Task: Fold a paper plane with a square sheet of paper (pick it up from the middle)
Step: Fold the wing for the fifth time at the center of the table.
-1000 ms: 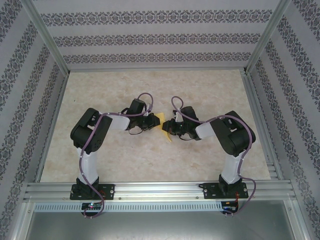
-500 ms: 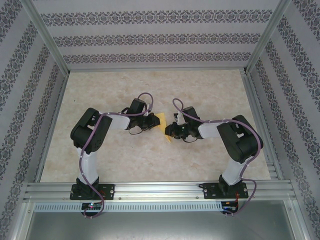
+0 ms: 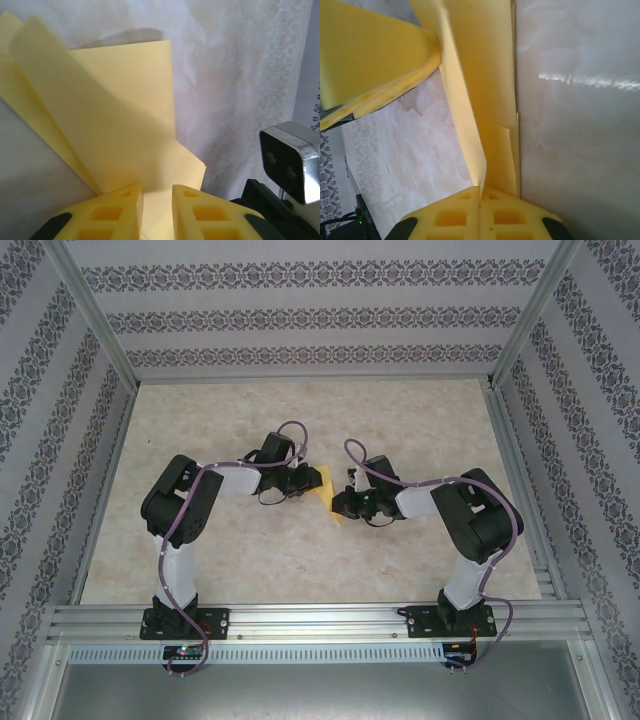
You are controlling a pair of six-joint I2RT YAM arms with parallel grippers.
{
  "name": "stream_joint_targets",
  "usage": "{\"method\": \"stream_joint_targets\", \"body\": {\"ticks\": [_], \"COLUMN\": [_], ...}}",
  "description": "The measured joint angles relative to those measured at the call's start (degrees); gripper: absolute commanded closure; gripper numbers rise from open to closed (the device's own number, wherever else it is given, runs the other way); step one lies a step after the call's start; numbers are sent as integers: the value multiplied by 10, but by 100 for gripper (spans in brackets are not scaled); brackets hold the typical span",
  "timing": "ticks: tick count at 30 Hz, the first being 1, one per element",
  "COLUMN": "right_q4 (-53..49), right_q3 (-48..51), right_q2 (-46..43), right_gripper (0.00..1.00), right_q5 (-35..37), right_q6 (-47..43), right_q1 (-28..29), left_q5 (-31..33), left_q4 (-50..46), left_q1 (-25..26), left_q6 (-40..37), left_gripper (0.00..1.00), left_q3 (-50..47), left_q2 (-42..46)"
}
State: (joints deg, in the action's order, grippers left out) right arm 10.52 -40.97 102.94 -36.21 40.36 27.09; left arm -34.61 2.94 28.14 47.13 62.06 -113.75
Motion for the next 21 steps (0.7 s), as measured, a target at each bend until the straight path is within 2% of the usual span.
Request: {"method": "stream_joint_targets", "body": {"ticks": [8, 21], "right_q4": [35, 41], "right_q3": [11, 11], "right_q2": [9, 16], "right_gripper": [95, 96], "right_q5": [-19, -35], "right_q6": [36, 57], "right_q1": [-10, -17], "left_q5": [-27, -46], "left_q4": [38, 65], "left_q1": [2, 24], "left_q6": [-6, -6], "left_gripper": [76, 81], "left_q3": [-40, -56], "left_q2": [50, 14]}}
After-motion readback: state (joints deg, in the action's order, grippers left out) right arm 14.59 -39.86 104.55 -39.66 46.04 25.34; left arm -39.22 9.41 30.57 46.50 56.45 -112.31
